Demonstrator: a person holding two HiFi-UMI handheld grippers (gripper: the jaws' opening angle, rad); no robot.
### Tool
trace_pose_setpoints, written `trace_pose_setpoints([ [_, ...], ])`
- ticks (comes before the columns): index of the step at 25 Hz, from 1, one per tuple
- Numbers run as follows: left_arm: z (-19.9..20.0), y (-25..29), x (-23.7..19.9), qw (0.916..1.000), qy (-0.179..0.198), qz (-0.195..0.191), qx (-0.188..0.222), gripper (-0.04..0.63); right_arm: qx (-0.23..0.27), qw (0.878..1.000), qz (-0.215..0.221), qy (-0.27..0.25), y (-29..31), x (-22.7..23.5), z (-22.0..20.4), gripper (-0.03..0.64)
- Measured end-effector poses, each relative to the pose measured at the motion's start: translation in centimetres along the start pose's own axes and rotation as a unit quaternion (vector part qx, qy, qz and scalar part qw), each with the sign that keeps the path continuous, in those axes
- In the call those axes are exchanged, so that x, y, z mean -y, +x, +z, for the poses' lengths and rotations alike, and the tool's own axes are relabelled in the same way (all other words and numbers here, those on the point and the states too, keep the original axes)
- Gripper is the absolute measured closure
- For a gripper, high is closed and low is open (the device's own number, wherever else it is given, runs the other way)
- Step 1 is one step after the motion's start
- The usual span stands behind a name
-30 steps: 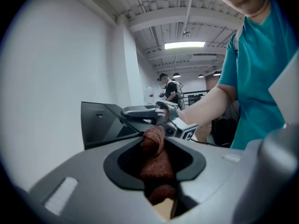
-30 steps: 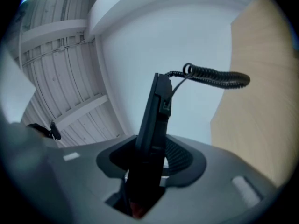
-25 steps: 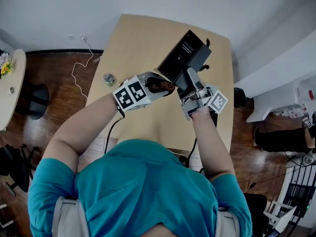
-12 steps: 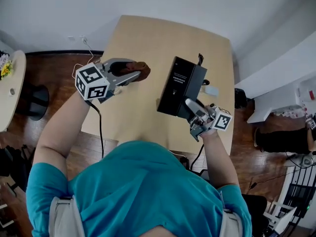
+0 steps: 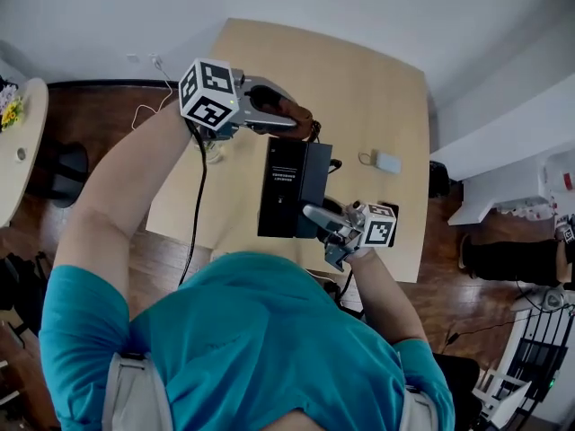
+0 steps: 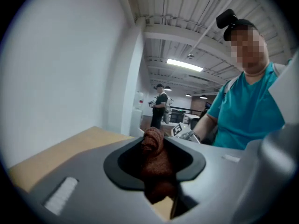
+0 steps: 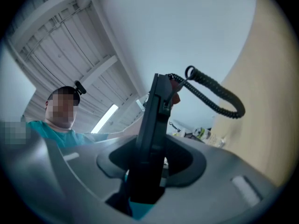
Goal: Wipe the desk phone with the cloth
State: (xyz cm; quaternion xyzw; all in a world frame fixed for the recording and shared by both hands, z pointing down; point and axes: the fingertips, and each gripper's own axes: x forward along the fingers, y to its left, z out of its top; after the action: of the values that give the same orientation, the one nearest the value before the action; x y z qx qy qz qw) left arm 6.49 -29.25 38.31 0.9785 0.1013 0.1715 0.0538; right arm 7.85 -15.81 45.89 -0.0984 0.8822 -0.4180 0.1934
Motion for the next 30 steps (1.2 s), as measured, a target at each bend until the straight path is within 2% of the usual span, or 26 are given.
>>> trace_pose_setpoints([
  [4,-1.7,1.0,1.4,0.9962,0.002,-0.074,-0.047,0.462,-0.006,1.000,0.007,0.002,0.8,0.1,-0.7,0.437],
  [8,-2.2,0.5,2.1,0.9933,0.006,-0.097,-0.063,0.463,0.007,1.000,0.008,0.013,-0.6,0.1,-0.9,0.437],
  [10,-2.4,-0.2,2.1,0.9934,-0.002,-0.098,-0.060,0.463,0.019,1.000,0.006,0.018,-1.6,0.1,-0.6,0.437],
  [12,-2.5,-1.0,1.8,0.9953,-0.019,-0.087,-0.040,0.463,0.033,0.999,0.009,0.020,-2.1,0.0,-0.2,0.437],
  [15,-3.4,-2.0,0.8,0.9985,-0.044,-0.032,0.009,0.462,0.059,0.998,0.027,0.021,-2.0,-0.9,0.7,0.437],
  [18,-4.3,-1.4,1.5,0.9967,-0.057,0.011,0.057,0.462,0.066,0.997,0.035,0.014,-1.6,-1.5,1.1,0.437],
  [21,-4.1,0.2,4.0,0.9960,-0.040,0.007,0.080,0.465,0.071,0.997,0.035,0.018,-1.6,-1.4,1.1,0.442],
  [24,-4.5,0.9,6.0,0.9968,-0.018,-0.013,0.077,0.466,0.103,0.993,0.039,0.030,-2.3,-1.3,1.7,0.443],
  [30,-5.5,0.9,9.1,0.9968,0.000,-0.048,0.065,0.466,0.117,0.991,0.049,0.032,-2.5,-1.5,2.2,0.443],
])
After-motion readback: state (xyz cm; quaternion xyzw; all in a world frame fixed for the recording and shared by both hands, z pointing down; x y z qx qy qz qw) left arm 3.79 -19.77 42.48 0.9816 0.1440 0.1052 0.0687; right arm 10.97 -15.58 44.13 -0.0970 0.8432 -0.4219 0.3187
